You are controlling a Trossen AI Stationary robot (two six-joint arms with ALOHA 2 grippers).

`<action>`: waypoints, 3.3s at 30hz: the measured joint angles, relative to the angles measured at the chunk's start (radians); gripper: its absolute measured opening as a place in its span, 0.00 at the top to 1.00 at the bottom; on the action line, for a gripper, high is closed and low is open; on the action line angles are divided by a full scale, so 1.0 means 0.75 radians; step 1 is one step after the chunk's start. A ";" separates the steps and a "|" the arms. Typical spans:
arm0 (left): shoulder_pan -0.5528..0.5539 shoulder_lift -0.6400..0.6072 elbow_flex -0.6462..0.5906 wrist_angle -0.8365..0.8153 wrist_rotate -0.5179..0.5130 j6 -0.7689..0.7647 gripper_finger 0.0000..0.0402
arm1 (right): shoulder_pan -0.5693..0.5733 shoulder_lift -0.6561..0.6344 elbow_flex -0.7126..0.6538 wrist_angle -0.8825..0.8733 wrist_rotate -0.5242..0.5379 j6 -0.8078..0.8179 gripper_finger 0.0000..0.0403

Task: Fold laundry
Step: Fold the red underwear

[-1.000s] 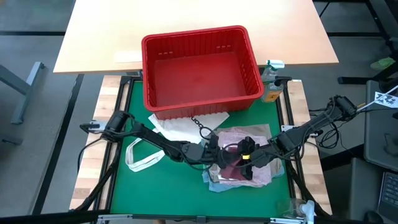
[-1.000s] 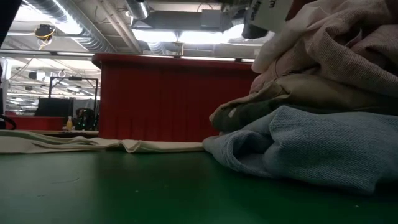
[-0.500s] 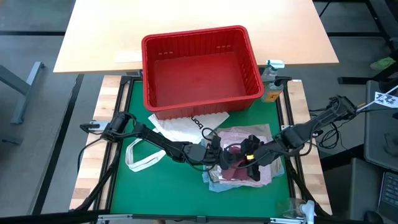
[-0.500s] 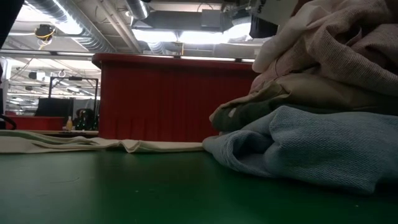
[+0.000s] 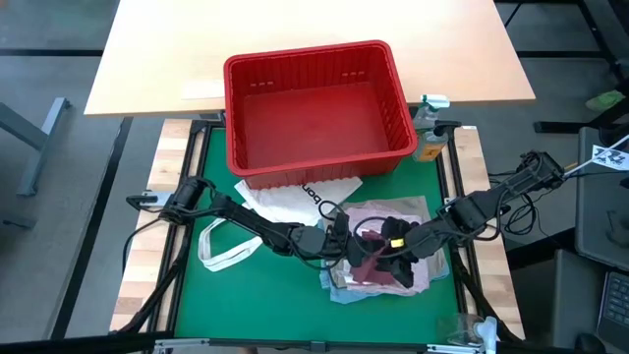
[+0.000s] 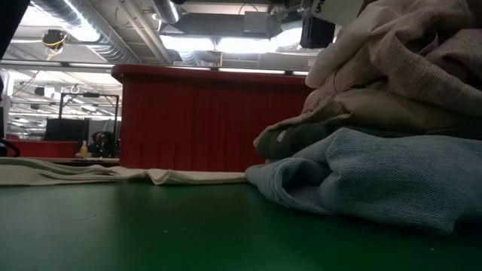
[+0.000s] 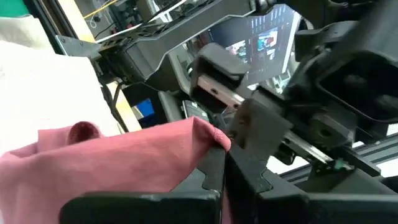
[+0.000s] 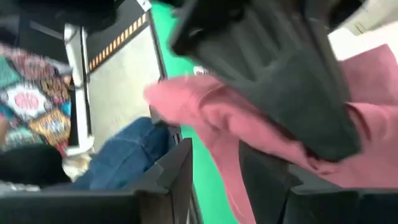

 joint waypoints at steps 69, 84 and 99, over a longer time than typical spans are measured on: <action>0.008 0.000 -0.001 -0.070 0.125 0.326 0.99 | 0.000 0.092 -0.007 -0.102 0.028 0.656 0.99; 0.078 0.000 -0.001 -0.072 0.517 0.710 0.82 | 0.000 0.030 -0.007 -0.212 0.011 0.658 1.00; 0.105 0.000 -0.001 -0.288 0.676 0.737 0.76 | 0.000 0.011 -0.007 -0.465 -0.024 0.649 0.99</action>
